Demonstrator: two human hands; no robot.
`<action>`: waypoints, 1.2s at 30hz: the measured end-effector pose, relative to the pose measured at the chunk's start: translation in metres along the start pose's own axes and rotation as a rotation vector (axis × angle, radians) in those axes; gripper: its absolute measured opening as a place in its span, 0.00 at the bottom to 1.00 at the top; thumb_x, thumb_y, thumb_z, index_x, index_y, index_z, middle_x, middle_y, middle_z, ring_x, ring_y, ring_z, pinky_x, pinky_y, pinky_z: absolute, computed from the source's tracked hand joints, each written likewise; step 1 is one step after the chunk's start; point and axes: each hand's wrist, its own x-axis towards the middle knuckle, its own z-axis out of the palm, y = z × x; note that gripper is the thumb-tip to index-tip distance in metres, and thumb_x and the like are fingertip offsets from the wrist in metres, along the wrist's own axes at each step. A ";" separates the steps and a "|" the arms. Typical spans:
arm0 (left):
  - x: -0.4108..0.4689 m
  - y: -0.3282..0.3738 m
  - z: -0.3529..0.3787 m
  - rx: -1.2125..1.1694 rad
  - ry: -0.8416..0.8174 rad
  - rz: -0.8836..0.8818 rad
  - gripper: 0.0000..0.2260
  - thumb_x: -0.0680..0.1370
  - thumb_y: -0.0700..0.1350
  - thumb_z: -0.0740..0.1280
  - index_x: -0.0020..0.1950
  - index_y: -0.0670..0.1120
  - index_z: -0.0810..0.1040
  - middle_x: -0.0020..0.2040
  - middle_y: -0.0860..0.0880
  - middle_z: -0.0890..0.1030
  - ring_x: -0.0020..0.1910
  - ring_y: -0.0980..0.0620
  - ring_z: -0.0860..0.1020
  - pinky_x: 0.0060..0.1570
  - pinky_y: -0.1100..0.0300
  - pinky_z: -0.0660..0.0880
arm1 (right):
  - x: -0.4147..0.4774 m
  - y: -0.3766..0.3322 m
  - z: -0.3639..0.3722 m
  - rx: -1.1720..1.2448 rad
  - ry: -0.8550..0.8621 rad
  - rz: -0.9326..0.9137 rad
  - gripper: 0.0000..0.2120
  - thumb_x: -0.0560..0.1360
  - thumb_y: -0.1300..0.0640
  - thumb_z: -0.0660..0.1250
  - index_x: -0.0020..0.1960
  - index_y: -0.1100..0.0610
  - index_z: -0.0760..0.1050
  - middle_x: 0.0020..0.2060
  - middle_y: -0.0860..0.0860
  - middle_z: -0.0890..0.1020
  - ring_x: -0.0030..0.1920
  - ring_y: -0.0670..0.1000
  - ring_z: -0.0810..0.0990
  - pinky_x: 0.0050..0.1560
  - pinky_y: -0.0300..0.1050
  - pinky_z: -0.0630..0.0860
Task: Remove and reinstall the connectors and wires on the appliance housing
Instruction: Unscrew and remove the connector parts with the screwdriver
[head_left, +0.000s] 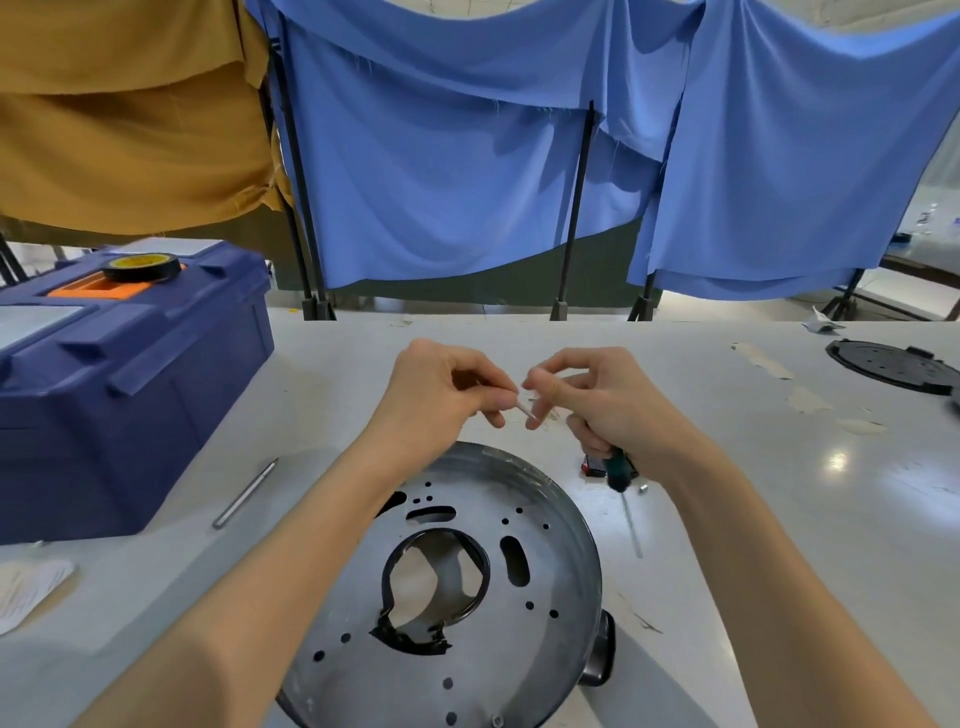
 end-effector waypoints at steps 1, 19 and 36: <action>0.000 -0.004 -0.003 0.011 0.007 -0.029 0.06 0.71 0.36 0.75 0.39 0.47 0.84 0.30 0.50 0.83 0.32 0.52 0.83 0.38 0.65 0.77 | 0.000 0.002 -0.001 -0.084 0.034 0.029 0.15 0.76 0.47 0.68 0.47 0.59 0.79 0.33 0.55 0.85 0.18 0.48 0.61 0.21 0.38 0.62; -0.031 -0.032 0.039 0.196 -0.318 -0.107 0.06 0.71 0.35 0.72 0.38 0.46 0.83 0.33 0.46 0.84 0.31 0.57 0.83 0.40 0.66 0.79 | -0.004 0.040 0.007 -0.365 -0.252 0.198 0.14 0.78 0.52 0.67 0.38 0.59 0.80 0.21 0.52 0.70 0.20 0.52 0.62 0.22 0.39 0.61; -0.030 -0.015 0.041 0.528 -0.430 0.101 0.07 0.70 0.38 0.68 0.42 0.45 0.86 0.36 0.47 0.82 0.35 0.51 0.77 0.41 0.55 0.74 | -0.004 0.038 0.010 -0.378 -0.251 0.227 0.15 0.79 0.54 0.66 0.37 0.62 0.79 0.20 0.52 0.71 0.20 0.51 0.62 0.22 0.38 0.61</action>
